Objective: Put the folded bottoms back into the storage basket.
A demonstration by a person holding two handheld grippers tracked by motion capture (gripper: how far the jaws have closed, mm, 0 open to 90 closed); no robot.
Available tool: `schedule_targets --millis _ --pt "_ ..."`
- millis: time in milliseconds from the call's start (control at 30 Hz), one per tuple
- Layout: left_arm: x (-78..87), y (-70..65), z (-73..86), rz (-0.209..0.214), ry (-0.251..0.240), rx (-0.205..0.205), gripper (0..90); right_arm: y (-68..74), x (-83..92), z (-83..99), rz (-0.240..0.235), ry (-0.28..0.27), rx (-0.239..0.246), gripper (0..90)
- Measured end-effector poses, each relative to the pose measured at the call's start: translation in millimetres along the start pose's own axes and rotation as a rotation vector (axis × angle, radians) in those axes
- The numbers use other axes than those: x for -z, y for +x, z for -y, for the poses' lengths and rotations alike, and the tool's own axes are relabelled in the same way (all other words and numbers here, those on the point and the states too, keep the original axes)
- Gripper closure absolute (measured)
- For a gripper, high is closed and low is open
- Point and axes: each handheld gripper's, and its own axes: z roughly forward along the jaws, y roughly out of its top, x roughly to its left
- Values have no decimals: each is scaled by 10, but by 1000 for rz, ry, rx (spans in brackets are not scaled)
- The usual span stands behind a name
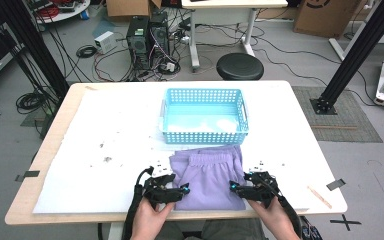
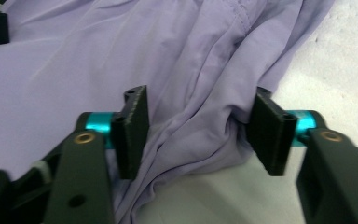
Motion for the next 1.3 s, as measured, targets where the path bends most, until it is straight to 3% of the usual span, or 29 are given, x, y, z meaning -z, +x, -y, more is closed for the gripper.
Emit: schedule_targets --millis 67,200,467,600,800,1300 --pt "-4 3 -6 -6 -3 14 445 1 -3 -3 -17 0 -1 522" --pt "-29 36 -30 19 -5 49 552 18 -23 -16 -30 1 5 604" --pt "-112 47 -94 64 16 59 725 -26 -48 -31 -68 1 -27 742" --pt "-155 56 -123 103 32 70 817 -13 -67 -51 -77 7 -15 797" --pt "-146 75 -153 127 28 46 842 -20 -50 -73 -93 -5 -14 833" --pt "200 -20 -373 144 -85 -50 849 83 207 -200 -100 -129 38 844"
